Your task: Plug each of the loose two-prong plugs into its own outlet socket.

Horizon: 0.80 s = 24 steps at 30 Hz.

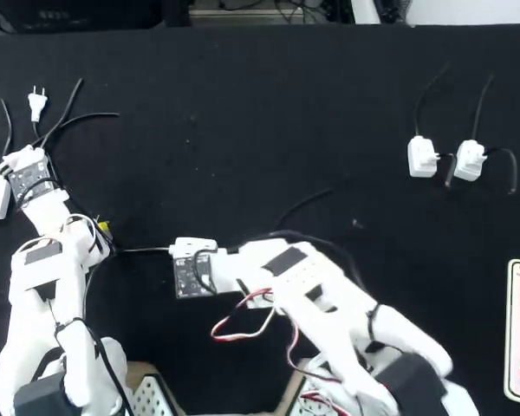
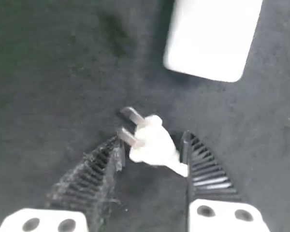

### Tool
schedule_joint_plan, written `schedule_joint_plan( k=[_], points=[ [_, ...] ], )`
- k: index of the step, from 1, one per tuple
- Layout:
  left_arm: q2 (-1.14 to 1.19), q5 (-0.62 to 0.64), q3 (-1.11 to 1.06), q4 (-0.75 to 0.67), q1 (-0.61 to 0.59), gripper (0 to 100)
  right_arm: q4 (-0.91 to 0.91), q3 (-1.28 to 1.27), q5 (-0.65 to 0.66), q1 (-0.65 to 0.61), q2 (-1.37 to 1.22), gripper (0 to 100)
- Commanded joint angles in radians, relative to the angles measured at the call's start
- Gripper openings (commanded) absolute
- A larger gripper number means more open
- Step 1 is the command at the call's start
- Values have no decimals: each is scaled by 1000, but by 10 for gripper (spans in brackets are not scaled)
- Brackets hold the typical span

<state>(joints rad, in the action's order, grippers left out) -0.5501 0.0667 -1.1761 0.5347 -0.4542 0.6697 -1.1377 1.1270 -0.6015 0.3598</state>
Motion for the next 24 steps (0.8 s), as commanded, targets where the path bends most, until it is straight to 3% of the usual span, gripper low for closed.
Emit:
schedule_joint_plan(
  k=[1, 5, 11, 17, 24],
  points=[
    [-18, 5, 19, -14, -7, 216, 5, 94, -11, 5, -71, 188],
    [-18, 5, 19, -14, -7, 216, 11, 140, -12, 94, -97, 17],
    [-18, 5, 19, -14, -5, 216, 61, 142, -144, 212, 22, 12],
    [-20, 5, 19, -12, -5, 216, 399, 154, -407, 198, 329, 11],
    [-20, 5, 19, -12, -5, 216, 617, 174, -431, 199, 447, 11]
  ],
)
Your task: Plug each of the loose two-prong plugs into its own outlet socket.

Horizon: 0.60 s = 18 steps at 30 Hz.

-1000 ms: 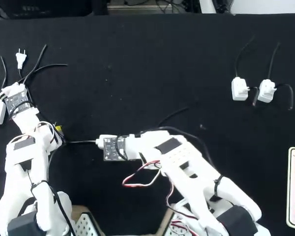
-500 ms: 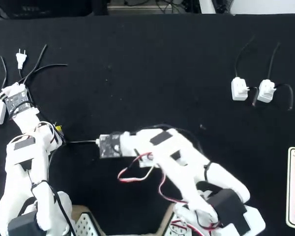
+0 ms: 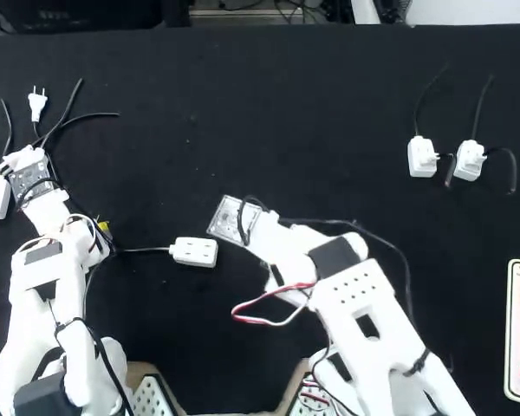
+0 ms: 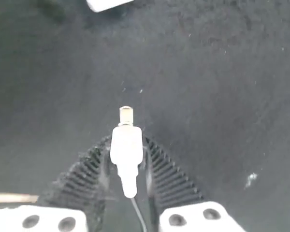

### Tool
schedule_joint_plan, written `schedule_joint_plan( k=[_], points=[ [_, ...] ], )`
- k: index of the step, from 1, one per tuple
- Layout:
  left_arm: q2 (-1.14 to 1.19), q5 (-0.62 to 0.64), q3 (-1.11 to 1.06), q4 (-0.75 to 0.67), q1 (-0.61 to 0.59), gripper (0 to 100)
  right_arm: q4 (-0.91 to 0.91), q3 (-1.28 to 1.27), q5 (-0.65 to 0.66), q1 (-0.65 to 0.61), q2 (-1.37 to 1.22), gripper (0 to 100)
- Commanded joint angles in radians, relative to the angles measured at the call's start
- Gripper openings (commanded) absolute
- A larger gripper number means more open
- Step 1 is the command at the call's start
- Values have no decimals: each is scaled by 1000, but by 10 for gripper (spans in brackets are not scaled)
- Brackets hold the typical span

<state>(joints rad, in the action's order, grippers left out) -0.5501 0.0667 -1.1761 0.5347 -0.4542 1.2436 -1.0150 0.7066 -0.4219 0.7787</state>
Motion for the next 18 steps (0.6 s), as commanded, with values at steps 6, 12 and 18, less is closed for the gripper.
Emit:
schedule_joint_plan(
  k=[6, 12, 18],
  points=[
    [-18, 5, 19, -12, -5, 216, -215, -84, -11, 15, -110, 11],
    [-18, 5, 19, -12, -5, 216, -279, -102, -17, -23, -223, 13],
    [-20, 5, 19, -12, -7, 216, -253, -104, -12, -23, -231, 40]
  ],
)
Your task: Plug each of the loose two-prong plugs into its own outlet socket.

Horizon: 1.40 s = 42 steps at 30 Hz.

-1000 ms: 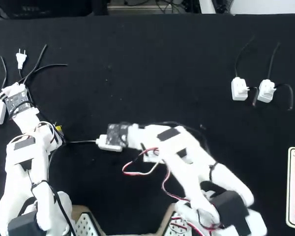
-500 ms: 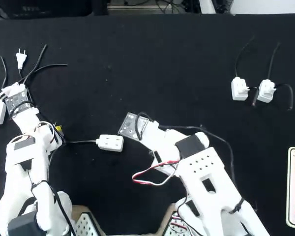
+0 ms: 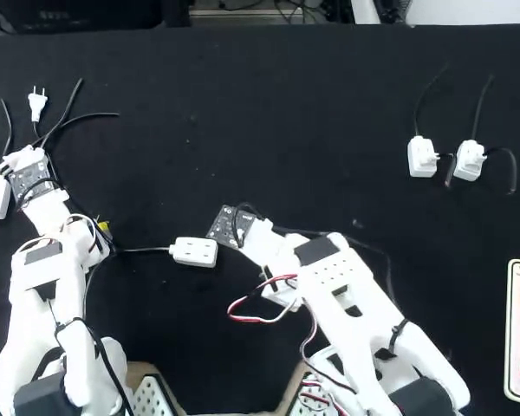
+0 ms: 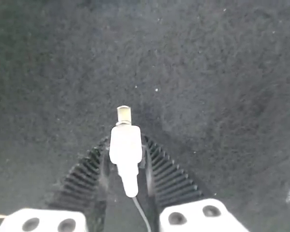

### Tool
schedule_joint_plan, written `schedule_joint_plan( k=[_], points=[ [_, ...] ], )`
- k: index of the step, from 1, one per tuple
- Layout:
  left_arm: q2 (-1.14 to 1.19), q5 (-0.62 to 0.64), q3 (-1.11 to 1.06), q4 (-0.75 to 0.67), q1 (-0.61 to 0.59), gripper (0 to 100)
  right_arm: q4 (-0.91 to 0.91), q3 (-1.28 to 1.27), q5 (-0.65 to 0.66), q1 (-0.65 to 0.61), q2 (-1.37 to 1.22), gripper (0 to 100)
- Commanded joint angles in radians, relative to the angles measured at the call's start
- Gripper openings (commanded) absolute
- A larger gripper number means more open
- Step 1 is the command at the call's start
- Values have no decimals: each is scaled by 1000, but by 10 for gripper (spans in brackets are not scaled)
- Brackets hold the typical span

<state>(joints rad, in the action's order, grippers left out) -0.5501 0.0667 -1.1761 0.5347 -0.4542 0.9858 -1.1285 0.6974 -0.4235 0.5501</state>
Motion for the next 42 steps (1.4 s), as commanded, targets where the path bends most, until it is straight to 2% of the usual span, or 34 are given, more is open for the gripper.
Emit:
schedule_joint_plan(
  k=[1, 4, 13, 21, 24, 28, 30, 34, 38, 42],
  points=[
    [-20, 5, 19, -12, -7, 216, 8, 10, -3, -21, -2, 70],
    [-21, 5, 18, -11, -7, 216, 0, 1, -2, -20, 2, 152],
    [-25, 5, 18, -11, -8, 216, -9, -36, 18, -20, -2, 113],
    [-25, 5, 18, -8, -8, 216, -158, -111, 5, -17, 4, 110],
    [-25, 5, 18, -8, -8, 216, -158, -102, -3, -17, 5, 106],
    [-25, 5, 18, -8, -7, 216, -153, -65, -3, -17, 5, 5],
    [-25, 5, 18, -8, -7, 216, -140, -44, -3, -17, 5, 10],
    [-26, 5, 18, -8, -7, 216, -14, 39, 3, -17, 25, 10],
    [-28, 5, 18, -3, -4, 216, 110, 151, -2, -21, 162, 10],
    [-43, 5, 44, 74, -2, 216, 0, 136, -95, -104, 269, 10]
  ],
)
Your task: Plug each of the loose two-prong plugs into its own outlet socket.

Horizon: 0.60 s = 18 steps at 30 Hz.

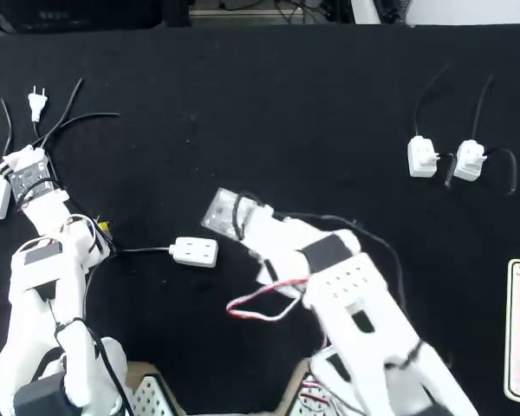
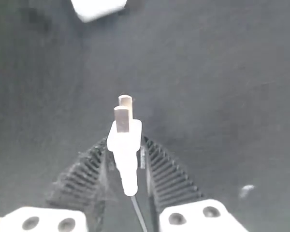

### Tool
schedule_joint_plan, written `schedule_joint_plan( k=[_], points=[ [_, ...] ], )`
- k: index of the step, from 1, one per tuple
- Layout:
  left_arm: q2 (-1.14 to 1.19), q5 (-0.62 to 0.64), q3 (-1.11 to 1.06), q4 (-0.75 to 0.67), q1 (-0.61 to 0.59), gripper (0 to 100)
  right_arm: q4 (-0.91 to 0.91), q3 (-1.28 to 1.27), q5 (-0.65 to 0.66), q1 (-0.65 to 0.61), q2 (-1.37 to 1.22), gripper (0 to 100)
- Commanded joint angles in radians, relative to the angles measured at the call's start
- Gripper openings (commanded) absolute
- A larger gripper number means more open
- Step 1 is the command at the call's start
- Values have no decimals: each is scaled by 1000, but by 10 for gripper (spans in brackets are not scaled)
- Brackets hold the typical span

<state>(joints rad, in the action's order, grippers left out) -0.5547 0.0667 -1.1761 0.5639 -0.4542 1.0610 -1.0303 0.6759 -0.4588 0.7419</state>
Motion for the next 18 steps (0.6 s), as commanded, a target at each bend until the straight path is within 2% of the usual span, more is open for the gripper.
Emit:
schedule_joint_plan(
  k=[1, 5, 9, 14, 18],
  points=[
    [-54, 5, 45, 58, -1, 216, -129, 18, -106, -103, 81, 10],
    [-184, 2, -24, 60, 31, 216, -356, -48, -183, -230, 27, 10],
    [-391, -3, -117, 61, 73, 216, -473, -21, -239, -307, -104, 10],
    [-608, -3, -213, 68, 114, 216, -571, 54, -334, -331, -272, 10],
    [-750, -3, -251, 124, 174, 216, -632, 71, -377, -330, -349, 10]
  ],
)
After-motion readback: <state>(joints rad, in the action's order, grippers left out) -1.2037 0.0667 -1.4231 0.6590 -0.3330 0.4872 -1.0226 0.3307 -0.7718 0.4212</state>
